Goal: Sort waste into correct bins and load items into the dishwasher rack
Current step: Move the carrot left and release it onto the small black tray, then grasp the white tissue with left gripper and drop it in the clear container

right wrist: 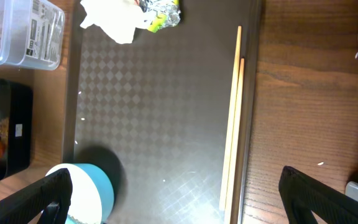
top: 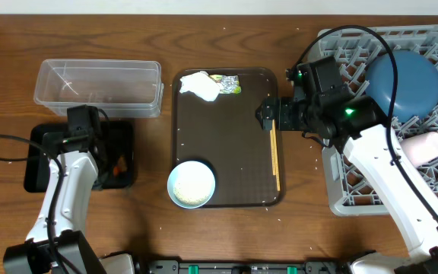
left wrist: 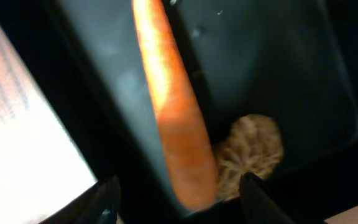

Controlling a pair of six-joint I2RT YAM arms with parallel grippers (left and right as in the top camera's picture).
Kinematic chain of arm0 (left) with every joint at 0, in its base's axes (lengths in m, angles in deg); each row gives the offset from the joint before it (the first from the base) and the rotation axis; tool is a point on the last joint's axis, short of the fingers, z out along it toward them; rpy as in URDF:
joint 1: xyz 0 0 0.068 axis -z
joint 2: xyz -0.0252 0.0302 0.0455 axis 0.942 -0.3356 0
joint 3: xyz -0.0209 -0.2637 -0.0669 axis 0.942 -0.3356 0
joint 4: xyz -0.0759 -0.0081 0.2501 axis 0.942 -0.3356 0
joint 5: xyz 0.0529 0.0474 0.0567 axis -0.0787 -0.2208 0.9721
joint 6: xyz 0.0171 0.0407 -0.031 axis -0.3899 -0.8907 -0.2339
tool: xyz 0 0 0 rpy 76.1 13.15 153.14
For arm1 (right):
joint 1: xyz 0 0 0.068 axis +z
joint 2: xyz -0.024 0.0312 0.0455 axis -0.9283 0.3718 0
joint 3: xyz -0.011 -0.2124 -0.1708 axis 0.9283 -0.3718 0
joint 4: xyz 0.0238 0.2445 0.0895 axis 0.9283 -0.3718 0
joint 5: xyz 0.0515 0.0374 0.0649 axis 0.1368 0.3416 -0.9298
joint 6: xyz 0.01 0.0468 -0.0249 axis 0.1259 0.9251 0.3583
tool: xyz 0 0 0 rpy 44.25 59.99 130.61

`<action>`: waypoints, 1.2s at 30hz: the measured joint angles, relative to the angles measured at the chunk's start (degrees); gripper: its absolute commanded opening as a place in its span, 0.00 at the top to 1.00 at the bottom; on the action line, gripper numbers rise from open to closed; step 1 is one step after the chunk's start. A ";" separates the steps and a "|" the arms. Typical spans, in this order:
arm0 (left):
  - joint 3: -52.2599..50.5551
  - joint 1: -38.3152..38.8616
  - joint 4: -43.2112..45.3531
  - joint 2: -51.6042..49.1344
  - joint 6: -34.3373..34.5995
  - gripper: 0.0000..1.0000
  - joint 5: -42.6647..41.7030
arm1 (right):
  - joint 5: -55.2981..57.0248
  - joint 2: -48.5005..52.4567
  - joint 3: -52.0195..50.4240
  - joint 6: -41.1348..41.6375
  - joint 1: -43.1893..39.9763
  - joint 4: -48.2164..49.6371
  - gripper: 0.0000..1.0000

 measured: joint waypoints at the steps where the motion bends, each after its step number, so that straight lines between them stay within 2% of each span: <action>1: 0.00 0.00 -0.59 0.31 -0.70 0.34 -0.02 | 0.00 0.00 0.00 0.00 0.00 0.00 0.01; 4: 0.28 0.00 -1.25 2.99 -5.22 0.33 -1.62 | 0.00 0.00 0.00 0.00 0.00 0.07 0.01; 7: 1.79 0.02 -1.70 7.54 -11.74 0.32 -6.73 | 0.00 0.00 0.00 0.00 0.00 0.44 0.01; 10: 4.35 1.22 0.46 12.07 -19.63 0.22 -13.16 | 0.00 0.00 0.00 0.02 -0.07 0.63 0.01; 11: 5.16 2.34 2.25 13.31 -22.51 0.18 -15.21 | 0.00 0.00 0.00 0.04 -0.13 0.81 0.01; 15: 6.60 9.25 9.62 15.47 -33.40 0.17 -21.38 | 0.07 0.00 0.00 2.38 -1.42 0.68 0.01; 19: 6.67 18.80 19.06 13.14 -43.91 0.18 -22.08 | 0.28 0.00 0.00 5.40 -5.38 -0.11 0.01; 20: 6.73 20.50 21.31 12.13 -45.72 0.22 -21.94 | 0.44 0.00 0.00 5.95 -6.80 -0.35 0.01; 22: 6.75 23.78 26.69 9.22 -49.03 0.53 -21.49 | 0.66 0.00 0.00 7.02 -9.73 -1.18 0.01; 23: 6.78 25.14 29.73 7.50 -50.51 0.57 -21.18 | 0.63 0.00 0.00 7.39 -11.08 -1.97 0.01; 24: 6.78 26.47 32.52 5.57 -52.06 0.57 -21.07 | 0.61 0.00 0.00 7.63 -12.11 -2.62 0.01; 25: 6.80 27.58 35.28 3.58 -53.18 0.54 -20.83 | 0.63 0.00 0.00 7.91 -13.00 -3.72 0.01; 27: 6.80 29.31 40.41 -0.55 -54.95 0.30 -20.79 | 0.68 0.00 0.00 8.13 -13.92 -5.66 0.01; 32: 6.84 30.75 51.49 -11.37 -56.41 0.20 -20.65 | 1.16 0.00 0.00 8.11 -14.21 -7.78 0.01; 36: 6.84 30.80 58.34 -19.61 -56.65 0.18 -20.57 | 1.53 0.00 0.00 8.11 -14.16 -7.87 0.01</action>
